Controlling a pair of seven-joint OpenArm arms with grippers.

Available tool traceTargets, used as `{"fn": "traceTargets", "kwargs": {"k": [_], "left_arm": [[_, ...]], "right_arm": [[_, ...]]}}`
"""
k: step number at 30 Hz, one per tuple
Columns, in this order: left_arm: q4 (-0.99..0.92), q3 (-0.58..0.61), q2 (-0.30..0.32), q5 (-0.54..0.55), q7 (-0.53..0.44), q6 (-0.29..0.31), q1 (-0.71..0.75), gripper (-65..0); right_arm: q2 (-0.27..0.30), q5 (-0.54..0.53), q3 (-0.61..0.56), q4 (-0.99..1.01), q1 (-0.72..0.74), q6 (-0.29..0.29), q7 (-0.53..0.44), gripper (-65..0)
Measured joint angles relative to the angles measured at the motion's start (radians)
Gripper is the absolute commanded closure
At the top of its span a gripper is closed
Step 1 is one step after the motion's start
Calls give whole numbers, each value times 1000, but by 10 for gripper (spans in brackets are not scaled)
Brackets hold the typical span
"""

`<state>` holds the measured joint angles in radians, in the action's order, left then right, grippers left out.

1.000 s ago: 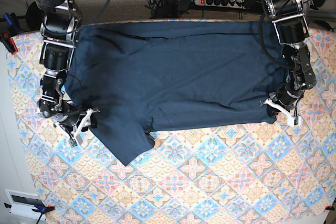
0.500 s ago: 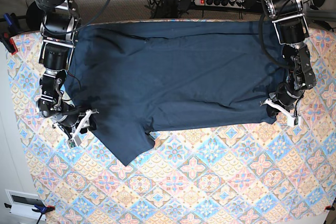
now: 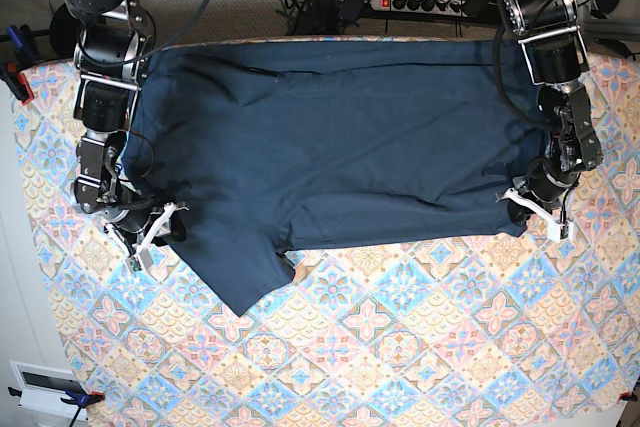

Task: Layout the t-shirt on the table in an organized manner, then fold the t-shirt properly
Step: 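Grasp the shirt's side edges near the sleeves with both grippers, then fold the grasped side edge over toward the collar with both grippers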

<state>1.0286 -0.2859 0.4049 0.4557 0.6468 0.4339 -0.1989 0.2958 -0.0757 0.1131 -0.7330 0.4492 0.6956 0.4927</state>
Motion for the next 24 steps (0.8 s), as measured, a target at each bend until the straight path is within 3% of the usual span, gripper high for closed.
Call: {"fn": "traceTargets", "kwargs": {"k": [3, 6, 16, 24], "left_arm": [[0, 0, 0, 0, 0, 0, 0, 0], [0, 0, 0, 0, 0, 0, 0, 0], [0, 0, 0, 6, -1, 0, 0, 0], [125, -101, 18, 171, 1, 5, 73, 0]], "right_arm": [[0, 1, 0, -1, 0, -1, 1, -64], [-1, 1, 0, -1, 0, 0, 1, 0], [-8, 21, -2, -199, -100, 0, 51, -1], [-7, 12, 3, -447, -203, 0, 130, -1]]}}
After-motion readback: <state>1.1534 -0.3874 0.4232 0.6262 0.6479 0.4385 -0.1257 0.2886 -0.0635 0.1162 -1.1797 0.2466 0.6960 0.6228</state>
